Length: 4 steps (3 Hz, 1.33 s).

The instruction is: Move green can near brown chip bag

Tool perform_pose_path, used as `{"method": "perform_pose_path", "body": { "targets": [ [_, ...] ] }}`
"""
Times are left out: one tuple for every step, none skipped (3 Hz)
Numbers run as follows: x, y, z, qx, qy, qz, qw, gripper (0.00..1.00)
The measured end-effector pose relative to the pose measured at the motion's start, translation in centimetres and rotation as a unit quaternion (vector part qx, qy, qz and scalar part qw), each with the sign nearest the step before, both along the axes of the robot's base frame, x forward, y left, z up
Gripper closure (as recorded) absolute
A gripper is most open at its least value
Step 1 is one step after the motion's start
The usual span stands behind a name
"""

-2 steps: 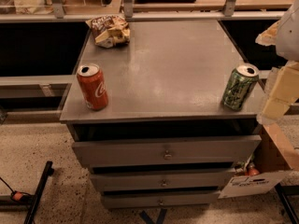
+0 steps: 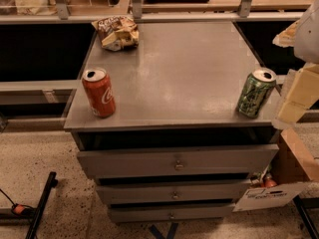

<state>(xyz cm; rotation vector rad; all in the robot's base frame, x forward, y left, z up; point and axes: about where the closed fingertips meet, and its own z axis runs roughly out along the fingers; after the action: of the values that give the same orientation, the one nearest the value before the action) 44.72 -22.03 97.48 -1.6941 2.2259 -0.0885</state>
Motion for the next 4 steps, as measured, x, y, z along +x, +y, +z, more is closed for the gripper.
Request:
{"method": "perform_pose_path", "body": {
  "targets": [
    [2.7, -1.6, -1.5, 0.037, -0.009, -0.017, 0.9991, 0.00],
    [5.5, -3.5, -3.4, 0.080, -0.021, -0.029, 0.9962, 0.00],
    [7.3, -5.4, -5.6, 0.127, -0.030, -0.041, 0.9905, 0.00],
    [8.3, -6.3, -7.5, 0.175, -0.031, -0.052, 0.9828, 0.00]
  ]
}}
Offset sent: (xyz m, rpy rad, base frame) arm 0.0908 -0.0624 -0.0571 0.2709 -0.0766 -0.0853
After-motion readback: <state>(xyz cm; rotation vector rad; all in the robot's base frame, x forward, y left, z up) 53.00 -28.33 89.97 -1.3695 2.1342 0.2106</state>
